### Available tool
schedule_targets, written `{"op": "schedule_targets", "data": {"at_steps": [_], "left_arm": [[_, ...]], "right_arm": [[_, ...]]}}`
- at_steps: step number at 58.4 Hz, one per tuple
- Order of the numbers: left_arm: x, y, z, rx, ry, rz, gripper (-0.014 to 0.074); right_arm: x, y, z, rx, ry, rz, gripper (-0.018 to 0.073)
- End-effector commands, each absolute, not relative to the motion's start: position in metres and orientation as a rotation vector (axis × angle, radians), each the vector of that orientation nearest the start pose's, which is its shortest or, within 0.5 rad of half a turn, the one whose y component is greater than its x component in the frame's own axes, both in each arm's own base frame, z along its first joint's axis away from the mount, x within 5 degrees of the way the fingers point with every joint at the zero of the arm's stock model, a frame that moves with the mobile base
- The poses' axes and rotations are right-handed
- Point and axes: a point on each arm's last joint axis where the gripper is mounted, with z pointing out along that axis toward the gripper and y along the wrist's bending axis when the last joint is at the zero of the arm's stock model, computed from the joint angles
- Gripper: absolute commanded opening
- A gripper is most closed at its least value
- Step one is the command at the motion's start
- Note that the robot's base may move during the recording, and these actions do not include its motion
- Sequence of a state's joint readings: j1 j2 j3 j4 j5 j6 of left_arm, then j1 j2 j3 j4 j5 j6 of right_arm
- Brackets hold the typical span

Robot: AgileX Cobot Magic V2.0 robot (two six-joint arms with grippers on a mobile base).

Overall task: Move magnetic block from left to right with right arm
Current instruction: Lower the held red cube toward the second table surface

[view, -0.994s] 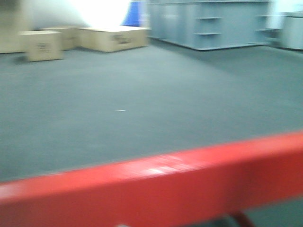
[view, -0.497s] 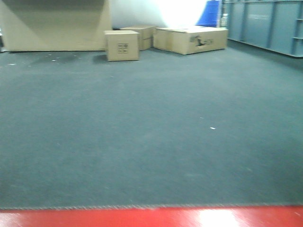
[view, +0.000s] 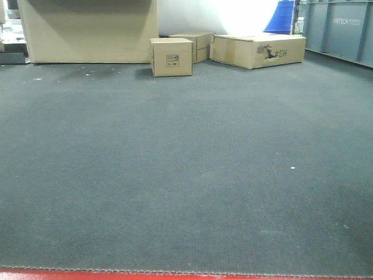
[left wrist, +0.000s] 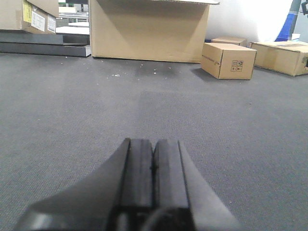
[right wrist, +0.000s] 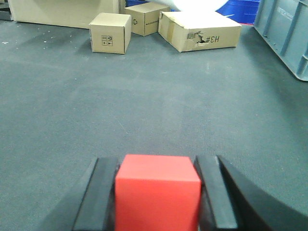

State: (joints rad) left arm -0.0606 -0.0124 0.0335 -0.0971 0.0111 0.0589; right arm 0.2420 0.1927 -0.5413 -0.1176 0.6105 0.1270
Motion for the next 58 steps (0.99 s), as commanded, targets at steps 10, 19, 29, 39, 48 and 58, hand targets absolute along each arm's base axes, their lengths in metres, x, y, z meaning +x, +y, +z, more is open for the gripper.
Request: {"op": "schedule_targets", "data": {"at_steps": [10, 19, 29, 39, 48, 58], "left_arm": [[0.055, -0.003, 0.208, 0.001, 1.423, -0.085, -0.0126], [0.055, -0.003, 0.208, 0.001, 1.423, -0.085, -0.0126], [0.055, -0.003, 0.208, 0.001, 1.423, -0.085, -0.0126], [0.055, -0.003, 0.208, 0.001, 1.423, -0.085, -0.0126], [0.055, -0.003, 0.208, 0.001, 1.423, -0.085, -0.0126], [0.055, -0.003, 0.208, 0.001, 1.423, -0.085, -0.0126]], "right_arm": [[0.039, 0.004, 0.342, -0.139, 1.629, 0.139, 0.0236], [0.039, 0.005, 0.348, -0.137, 1.565, 0.152, 0.0236], [0.042, 0.006, 0.355, -0.136, 1.516, 0.164, 0.0236], [0.073, 0.016, 0.382, -0.162, 1.587, 0.189, 0.0236], [0.122, 0.044, 0.405, -0.299, 1.674, 0.233, 0.0236], [0.181, 0.099, 0.410, -0.484, 1.803, 0.289, 0.0236]]}}
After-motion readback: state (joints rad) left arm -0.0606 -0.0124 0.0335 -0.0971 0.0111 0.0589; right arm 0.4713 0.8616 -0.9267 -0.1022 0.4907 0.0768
